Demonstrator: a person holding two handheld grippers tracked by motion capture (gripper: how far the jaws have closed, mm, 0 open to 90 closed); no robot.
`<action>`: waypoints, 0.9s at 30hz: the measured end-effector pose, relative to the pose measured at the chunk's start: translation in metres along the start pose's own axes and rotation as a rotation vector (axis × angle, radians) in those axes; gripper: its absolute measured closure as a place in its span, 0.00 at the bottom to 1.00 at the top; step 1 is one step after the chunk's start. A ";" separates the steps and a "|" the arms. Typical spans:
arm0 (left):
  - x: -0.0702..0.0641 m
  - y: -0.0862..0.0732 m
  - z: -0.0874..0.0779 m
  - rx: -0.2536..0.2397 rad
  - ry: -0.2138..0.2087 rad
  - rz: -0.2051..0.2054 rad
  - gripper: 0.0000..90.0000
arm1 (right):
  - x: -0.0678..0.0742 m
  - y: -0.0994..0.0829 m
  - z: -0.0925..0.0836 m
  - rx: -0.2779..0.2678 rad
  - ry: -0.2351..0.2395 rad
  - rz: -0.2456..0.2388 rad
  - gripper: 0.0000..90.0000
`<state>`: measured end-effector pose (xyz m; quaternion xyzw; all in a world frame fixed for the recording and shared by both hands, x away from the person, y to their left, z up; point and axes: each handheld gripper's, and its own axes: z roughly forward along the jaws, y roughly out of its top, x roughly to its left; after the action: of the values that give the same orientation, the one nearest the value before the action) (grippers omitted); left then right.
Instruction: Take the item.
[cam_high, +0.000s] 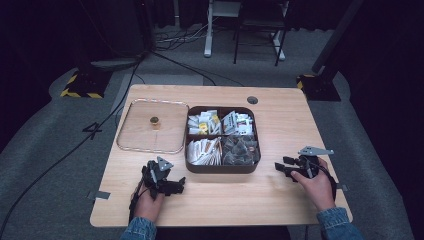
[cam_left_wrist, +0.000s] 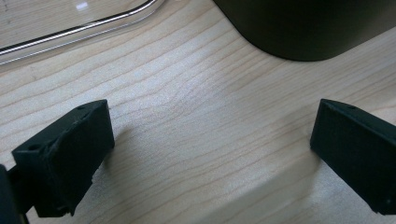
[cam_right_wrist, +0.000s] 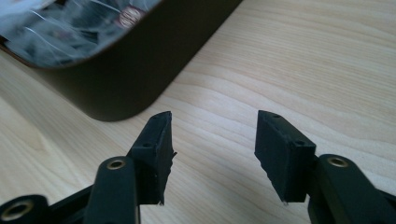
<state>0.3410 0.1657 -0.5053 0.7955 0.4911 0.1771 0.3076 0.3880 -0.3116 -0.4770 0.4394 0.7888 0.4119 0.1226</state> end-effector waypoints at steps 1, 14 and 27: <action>0.000 0.000 0.000 0.000 0.000 0.000 0.00 | 0.001 0.003 -0.002 -0.003 0.010 0.009 0.55; 0.001 0.000 0.000 0.000 0.006 -0.016 0.00 | 0.011 0.049 -0.008 -0.092 0.067 0.044 0.59; 0.002 0.000 0.000 0.001 0.018 -0.027 0.00 | 0.012 0.110 0.013 -0.042 0.107 0.013 0.60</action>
<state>0.3424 0.1671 -0.5054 0.7872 0.5046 0.1799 0.3053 0.4530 -0.2646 -0.4002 0.4192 0.7825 0.4522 0.0867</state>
